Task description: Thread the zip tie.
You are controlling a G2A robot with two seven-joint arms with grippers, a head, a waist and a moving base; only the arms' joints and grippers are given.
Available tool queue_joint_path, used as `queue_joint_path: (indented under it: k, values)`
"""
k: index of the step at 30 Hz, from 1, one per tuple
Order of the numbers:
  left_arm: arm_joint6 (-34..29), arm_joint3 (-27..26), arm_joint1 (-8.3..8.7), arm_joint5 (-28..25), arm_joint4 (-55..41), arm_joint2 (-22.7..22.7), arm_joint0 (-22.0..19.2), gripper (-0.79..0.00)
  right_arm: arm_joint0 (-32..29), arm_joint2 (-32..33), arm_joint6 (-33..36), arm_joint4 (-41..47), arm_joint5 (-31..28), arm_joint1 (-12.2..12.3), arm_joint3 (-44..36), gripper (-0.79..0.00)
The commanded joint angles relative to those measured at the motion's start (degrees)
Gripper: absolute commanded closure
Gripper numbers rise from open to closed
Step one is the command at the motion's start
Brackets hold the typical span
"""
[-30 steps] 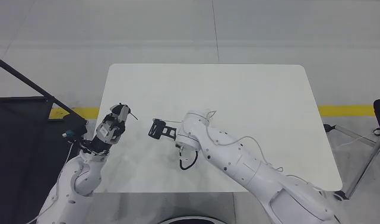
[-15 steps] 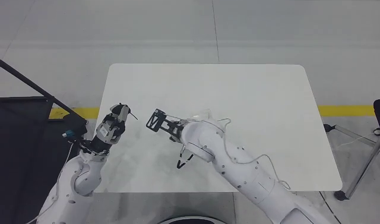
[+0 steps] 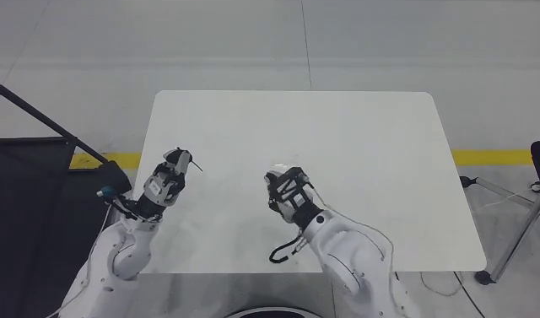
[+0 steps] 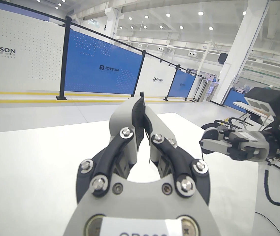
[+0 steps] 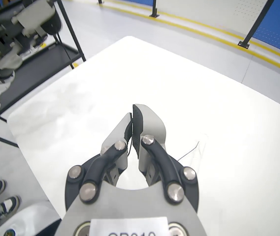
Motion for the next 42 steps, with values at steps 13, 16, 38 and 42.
queue_joint_path:
  k: [13, 16, 38, 42]
  values:
    - [-0.03, 1.01, -0.72, 2.39, 4.50, 5.29, -1.59, 0.000, -7.54, 3.31, -14.90, 0.36, -0.07, 0.79, -0.57, 0.000]
    - [-0.03, 1.01, -0.72, 2.39, 4.50, 5.29, -1.59, 0.000, -7.54, 3.31, -14.90, 0.36, -0.07, 0.79, -0.57, 0.000]
    - [18.46, 6.37, -3.08, 12.90, 12.91, 14.77, -4.63, 0.000, -16.75, 1.66, -42.49, 11.09, 8.04, -0.09, -0.64, 0.000]
    - [22.40, 8.90, -3.88, 16.69, 15.90, 17.86, -6.03, 0.000, -18.64, 1.21, -49.85, 14.36, 12.59, -0.66, -0.32, 0.000]
